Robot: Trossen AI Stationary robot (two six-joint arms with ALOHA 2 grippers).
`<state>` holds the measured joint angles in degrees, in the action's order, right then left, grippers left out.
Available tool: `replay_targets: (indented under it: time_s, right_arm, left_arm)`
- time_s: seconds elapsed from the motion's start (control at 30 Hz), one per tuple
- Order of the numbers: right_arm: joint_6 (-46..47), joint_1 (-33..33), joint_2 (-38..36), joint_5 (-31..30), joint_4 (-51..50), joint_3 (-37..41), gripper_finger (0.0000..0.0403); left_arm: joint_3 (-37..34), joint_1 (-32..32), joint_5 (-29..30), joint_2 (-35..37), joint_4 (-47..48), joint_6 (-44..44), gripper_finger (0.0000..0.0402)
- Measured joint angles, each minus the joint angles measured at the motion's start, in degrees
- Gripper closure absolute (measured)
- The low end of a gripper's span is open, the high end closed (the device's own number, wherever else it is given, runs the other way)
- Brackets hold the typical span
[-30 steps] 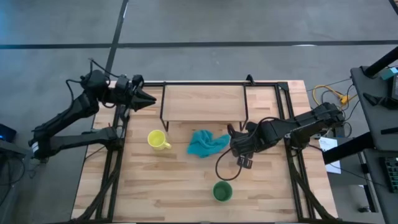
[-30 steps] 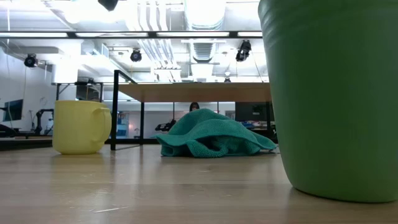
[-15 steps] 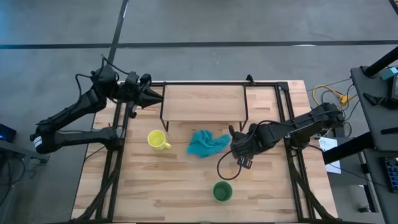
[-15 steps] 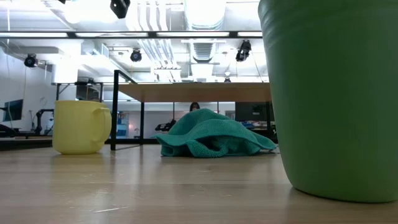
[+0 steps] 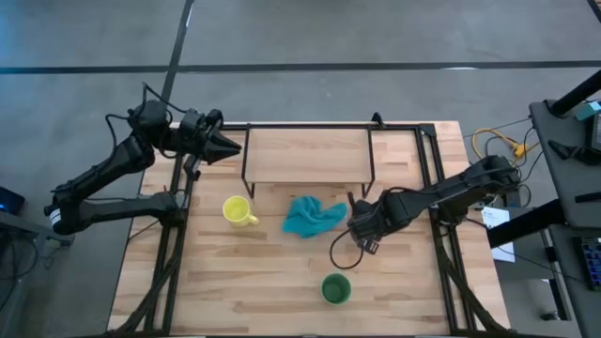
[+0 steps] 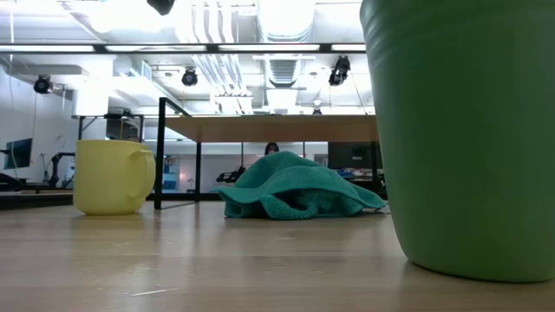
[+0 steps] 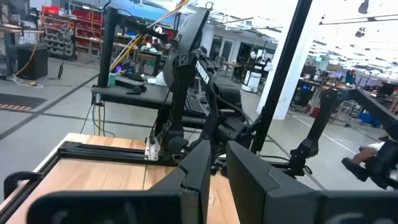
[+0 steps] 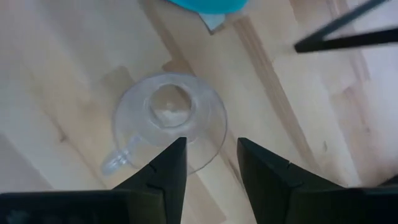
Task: Stack small to large cups/mugs on shelf
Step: Put the transparent cup on the shelf
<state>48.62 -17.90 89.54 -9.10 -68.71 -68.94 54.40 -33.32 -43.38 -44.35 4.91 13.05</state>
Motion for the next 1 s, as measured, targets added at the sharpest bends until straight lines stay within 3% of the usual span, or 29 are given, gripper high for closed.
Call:
replay_targets:
  time_s: [0.37,1.0]
  right_arm:
    - [11.52,1.47,0.02,-2.54,0.83,3.34,0.0266]
    - [11.43,1.46,0.02,-2.51,2.26,3.95,0.0266]
  left_arm:
    - [0.05,0.0,0.09,0.58,0.01,1.63,0.0362]
    - [0.1,0.02,0.07,0.69,-0.2,4.7,0.0362]
